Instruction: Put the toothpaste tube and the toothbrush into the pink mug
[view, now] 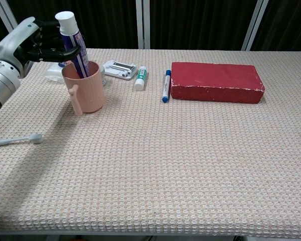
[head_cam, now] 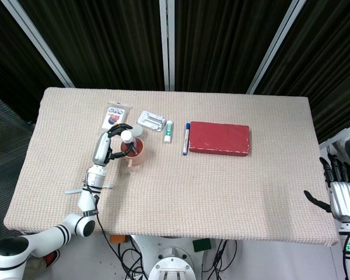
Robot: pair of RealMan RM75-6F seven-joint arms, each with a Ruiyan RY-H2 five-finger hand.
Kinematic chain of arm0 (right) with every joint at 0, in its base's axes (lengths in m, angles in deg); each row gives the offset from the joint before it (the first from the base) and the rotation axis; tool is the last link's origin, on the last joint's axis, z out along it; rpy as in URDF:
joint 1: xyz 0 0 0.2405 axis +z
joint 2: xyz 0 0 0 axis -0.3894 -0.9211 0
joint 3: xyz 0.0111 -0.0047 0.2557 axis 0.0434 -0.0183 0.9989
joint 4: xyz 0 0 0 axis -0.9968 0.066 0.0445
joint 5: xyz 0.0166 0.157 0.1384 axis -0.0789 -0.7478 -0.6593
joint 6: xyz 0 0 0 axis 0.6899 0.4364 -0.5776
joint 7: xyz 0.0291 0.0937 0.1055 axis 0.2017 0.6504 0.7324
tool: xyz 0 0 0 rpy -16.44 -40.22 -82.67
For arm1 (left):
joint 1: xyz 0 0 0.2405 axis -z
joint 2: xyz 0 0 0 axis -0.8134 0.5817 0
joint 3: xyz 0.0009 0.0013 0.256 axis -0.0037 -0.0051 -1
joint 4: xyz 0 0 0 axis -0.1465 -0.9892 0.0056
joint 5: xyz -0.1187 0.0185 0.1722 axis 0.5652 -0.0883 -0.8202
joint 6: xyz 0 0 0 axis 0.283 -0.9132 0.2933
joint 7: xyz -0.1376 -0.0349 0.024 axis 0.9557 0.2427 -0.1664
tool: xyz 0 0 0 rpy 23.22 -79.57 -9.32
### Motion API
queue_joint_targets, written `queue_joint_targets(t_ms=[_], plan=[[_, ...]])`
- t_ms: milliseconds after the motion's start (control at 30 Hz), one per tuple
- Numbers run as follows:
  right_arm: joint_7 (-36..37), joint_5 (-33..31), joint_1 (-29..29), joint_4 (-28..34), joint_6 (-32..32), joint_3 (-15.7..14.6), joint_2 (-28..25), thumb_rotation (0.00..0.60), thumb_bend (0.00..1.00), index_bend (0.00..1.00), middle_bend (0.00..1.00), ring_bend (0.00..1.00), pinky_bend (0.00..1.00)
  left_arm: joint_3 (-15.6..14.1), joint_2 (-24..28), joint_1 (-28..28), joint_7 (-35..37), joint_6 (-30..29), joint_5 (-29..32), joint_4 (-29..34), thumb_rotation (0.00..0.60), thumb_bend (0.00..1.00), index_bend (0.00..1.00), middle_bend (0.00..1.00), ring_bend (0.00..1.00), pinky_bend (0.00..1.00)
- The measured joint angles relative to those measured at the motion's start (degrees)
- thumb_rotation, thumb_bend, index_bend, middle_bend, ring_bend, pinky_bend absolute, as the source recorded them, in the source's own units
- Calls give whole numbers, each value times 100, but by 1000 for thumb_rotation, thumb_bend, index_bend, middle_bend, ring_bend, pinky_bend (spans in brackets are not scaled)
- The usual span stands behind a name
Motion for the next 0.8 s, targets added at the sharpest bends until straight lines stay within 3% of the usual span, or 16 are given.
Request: queue_joint_targets(t_ms=[233,567,800], plan=[[11,-14,-4,-4,-1,-1,-1,490,477,0,0,0,0,1,-42,22,-137,148,80,-152,600,307,685,326,174,245],[54,-41,0,-35,-45,-7,1,489,477,0,0,0,0,-67,-47,26,-160,422,139,-249,600,306,680,266,134,230],[75,-69,9,-53,-46,17,23,492,478,0,0,0,0,-83,-87,12,-142,420,125,-392,600,304,517,235,134,230]])
